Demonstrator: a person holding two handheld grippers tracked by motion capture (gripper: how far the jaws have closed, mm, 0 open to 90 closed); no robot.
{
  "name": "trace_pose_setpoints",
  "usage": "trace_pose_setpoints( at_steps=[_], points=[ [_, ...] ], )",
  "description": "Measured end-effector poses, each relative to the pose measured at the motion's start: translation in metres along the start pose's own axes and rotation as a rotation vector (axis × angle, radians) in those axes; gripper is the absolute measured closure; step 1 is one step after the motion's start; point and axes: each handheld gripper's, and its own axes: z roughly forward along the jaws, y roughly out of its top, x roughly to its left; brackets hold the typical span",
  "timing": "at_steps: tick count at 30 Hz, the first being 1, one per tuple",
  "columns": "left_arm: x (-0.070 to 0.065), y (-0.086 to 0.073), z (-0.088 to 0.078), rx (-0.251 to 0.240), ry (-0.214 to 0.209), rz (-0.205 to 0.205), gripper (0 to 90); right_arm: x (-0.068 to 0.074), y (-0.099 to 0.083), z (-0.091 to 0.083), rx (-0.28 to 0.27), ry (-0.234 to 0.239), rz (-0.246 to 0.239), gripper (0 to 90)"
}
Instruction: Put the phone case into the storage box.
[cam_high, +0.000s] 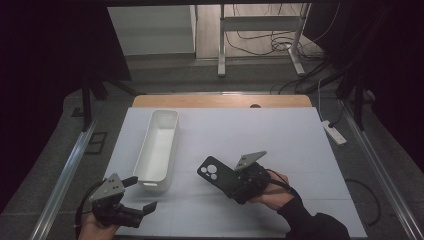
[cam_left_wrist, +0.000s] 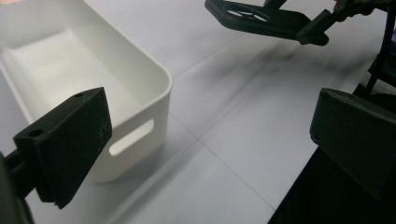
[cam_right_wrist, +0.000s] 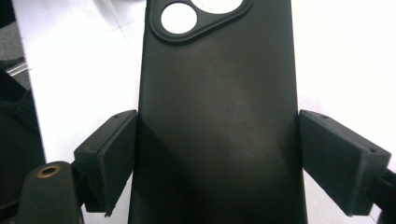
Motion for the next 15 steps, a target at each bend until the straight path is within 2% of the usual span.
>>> trace_pose_setpoints(
  at_steps=[2, 4, 9, 12, 15],
  points=[
    [0.000, 0.003, 0.004, 0.003, 0.003, 0.017, 0.0, 0.000, -0.002, -0.004, -0.008, 0.004, -0.001, 15.7],
    [0.000, 0.006, 0.007, 0.001, -0.012, 0.027, 0.0, 0.000, -0.004, -0.007, -0.017, 0.007, -0.011, 15.7],
    [-0.001, 0.015, 0.015, 0.003, -0.035, 0.054, 0.0, 0.000, -0.008, -0.014, -0.027, 0.014, 0.007, 15.6],
    [-0.001, 0.018, 0.019, 0.004, -0.041, 0.062, 0.0, 0.000, -0.011, -0.018, -0.033, 0.015, 0.005, 15.6],
    [0.000, 0.022, 0.023, -0.008, -0.066, 0.063, 0.0, 0.000, -0.013, -0.022, -0.045, 0.016, 0.009, 15.6]
  ],
)
